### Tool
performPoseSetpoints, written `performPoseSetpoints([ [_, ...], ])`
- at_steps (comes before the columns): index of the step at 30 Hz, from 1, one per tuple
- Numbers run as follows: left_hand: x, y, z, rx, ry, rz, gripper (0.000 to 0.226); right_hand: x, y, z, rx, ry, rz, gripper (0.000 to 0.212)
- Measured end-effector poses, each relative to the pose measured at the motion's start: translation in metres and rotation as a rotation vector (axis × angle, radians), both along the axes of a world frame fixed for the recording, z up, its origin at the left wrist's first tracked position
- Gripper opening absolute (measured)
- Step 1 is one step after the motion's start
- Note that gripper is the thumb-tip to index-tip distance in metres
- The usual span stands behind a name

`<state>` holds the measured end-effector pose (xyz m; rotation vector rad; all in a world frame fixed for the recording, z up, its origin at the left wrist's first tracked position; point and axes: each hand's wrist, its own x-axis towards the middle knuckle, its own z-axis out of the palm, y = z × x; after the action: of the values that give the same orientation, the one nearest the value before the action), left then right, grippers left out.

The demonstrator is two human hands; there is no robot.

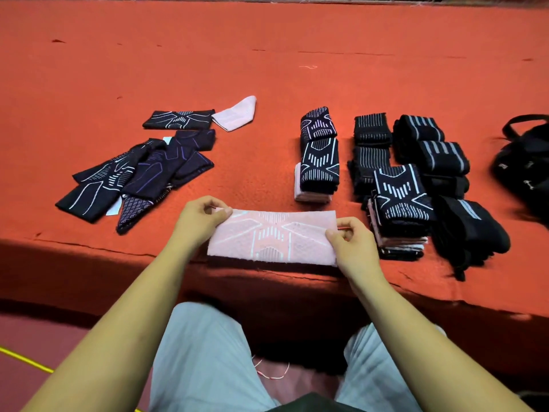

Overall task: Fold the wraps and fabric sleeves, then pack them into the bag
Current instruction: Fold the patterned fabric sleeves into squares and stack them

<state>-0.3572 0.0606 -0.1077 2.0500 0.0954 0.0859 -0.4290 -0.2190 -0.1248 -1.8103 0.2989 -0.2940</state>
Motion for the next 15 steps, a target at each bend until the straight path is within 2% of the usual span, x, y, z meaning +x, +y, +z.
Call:
performPoseSetpoints([
  [2, 0.002, -0.003, -0.006, 0.014, -0.02, 0.073, 0.009, 0.003, 0.006, -0.001, 0.011, 0.063, 0.025, 0.023],
  [4, 0.002, -0.007, -0.008, 0.04, -0.011, 0.118, 0.018, 0.004, 0.01, -0.001, 0.069, 0.129, 0.118, 0.045],
  [7, -0.007, -0.011, -0.006, 0.108, 0.126, -0.016, 0.047, 0.004, 0.008, -0.003, 0.003, 0.145, 0.138, 0.066],
  [10, -0.012, -0.014, -0.011, 0.328, 0.092, -0.154, 0.061, 0.003, 0.005, -0.003, -0.182, 0.142, 0.125, 0.052],
  [12, -0.012, -0.014, -0.014, 0.328, 0.031, -0.096, 0.057, 0.001, 0.005, -0.001, -0.24, 0.12, 0.135, 0.04],
  [15, -0.012, -0.016, -0.016, 0.297, -0.011, 0.013, 0.05, -0.002, 0.001, -0.001, -0.221, 0.149, 0.125, 0.028],
])
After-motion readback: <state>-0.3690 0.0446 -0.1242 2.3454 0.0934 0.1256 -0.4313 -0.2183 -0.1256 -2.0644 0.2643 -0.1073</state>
